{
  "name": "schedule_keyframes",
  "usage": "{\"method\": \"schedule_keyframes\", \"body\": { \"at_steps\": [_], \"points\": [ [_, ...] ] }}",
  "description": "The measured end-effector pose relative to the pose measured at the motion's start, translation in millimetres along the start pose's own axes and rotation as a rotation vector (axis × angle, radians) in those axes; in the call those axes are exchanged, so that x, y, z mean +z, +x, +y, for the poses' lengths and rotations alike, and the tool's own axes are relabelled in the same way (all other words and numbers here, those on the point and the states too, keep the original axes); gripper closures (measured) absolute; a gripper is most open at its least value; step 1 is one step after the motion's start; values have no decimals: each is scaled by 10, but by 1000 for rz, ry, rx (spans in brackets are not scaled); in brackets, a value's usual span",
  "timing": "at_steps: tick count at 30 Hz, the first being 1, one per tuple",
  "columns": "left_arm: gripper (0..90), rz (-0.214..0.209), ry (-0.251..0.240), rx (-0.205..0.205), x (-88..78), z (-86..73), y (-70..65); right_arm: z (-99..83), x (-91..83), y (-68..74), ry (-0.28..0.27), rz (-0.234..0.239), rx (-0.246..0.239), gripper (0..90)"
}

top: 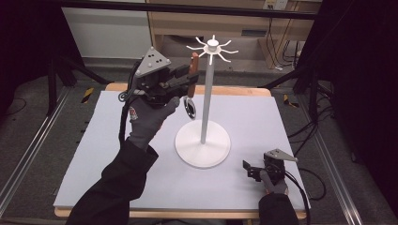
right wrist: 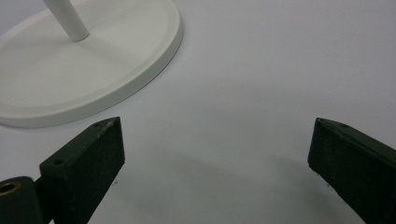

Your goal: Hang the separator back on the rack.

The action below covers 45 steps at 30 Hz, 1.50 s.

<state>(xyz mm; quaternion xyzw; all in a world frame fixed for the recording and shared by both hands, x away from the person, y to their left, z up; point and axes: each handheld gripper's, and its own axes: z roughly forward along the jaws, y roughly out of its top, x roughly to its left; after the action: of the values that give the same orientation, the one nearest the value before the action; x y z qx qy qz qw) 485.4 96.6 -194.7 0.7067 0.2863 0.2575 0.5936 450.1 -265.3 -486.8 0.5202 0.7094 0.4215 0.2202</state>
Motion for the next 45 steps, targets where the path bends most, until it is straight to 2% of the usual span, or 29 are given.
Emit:
{"method": "schedule_keyframes", "body": {
  "at_steps": [8,12,19,25,28,32,40,45],
  "points": [
    [584,1,-12,9,-65,-16,20,0,2,0,0,-1,1,42],
    [539,-1,-16,33,-131,-44,36,0,2,0,1,-1,1,42],
    [464,-23,10,55,-300,-204,90,0,3,0,1,-1,2,42],
    [437,-21,40,46,-455,-433,166,1,6,-1,6,-3,5,42],
    [430,-30,58,23,-522,-562,214,1,6,-1,7,-3,6,42],
    [419,-7,83,15,-566,-741,297,1,7,-3,7,-4,6,42],
    [405,16,137,-31,-634,-1117,447,1,8,-2,7,-6,7,42],
    [396,32,186,-61,-694,-1416,546,1,7,-2,6,-7,6,42]
  ]
}}
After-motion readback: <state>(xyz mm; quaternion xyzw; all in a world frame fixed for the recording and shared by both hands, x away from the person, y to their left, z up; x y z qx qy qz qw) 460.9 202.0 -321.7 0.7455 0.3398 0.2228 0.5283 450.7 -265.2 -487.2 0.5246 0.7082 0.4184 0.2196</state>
